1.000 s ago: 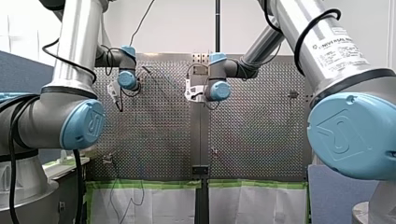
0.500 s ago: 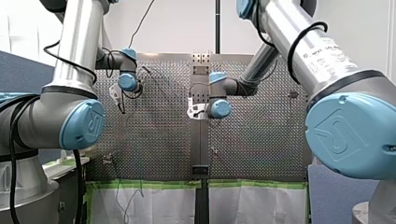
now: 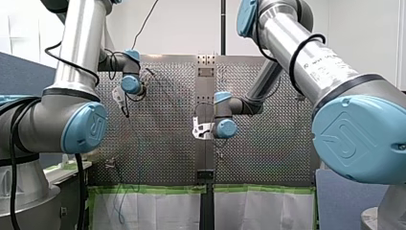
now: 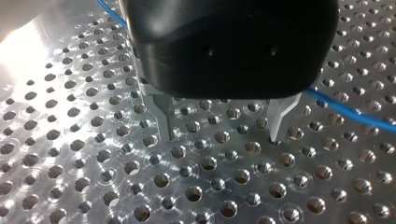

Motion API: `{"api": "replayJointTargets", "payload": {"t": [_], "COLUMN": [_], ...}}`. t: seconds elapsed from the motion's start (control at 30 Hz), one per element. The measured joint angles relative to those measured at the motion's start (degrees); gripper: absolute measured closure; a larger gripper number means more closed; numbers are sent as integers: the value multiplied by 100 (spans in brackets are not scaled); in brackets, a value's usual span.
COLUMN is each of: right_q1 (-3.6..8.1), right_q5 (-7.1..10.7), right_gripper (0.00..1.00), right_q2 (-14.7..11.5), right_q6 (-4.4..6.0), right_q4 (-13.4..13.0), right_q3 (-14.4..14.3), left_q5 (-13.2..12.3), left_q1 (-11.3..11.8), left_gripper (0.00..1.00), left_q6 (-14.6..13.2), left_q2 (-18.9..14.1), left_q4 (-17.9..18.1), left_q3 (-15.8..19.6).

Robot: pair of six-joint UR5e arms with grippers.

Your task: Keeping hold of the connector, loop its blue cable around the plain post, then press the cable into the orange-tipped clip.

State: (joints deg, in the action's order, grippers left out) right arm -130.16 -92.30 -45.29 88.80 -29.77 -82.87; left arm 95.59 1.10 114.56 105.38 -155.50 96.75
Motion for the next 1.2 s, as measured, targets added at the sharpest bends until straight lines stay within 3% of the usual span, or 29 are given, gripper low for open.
{"api": "replayJointTargets", "payload": {"t": [0.33,0.67,1.2], "right_q1": [-70,-112,-172], "right_q5": [119,127,79], "right_gripper": [100,100,100], "right_q2": [142,329,1080], "right_q6": [-9,-19,-53], "right_q4": [-100,-124,-201], "right_q3": [0,2,157], "left_q5": [-151,-160,-143], "left_q1": [-13,-36,-53], "left_gripper": [2,2,2], "left_q6": [103,110,94], "left_q2": [0,0,-1], "left_q4": [-27,-82,-73], "left_q3": [0,0,0]}}
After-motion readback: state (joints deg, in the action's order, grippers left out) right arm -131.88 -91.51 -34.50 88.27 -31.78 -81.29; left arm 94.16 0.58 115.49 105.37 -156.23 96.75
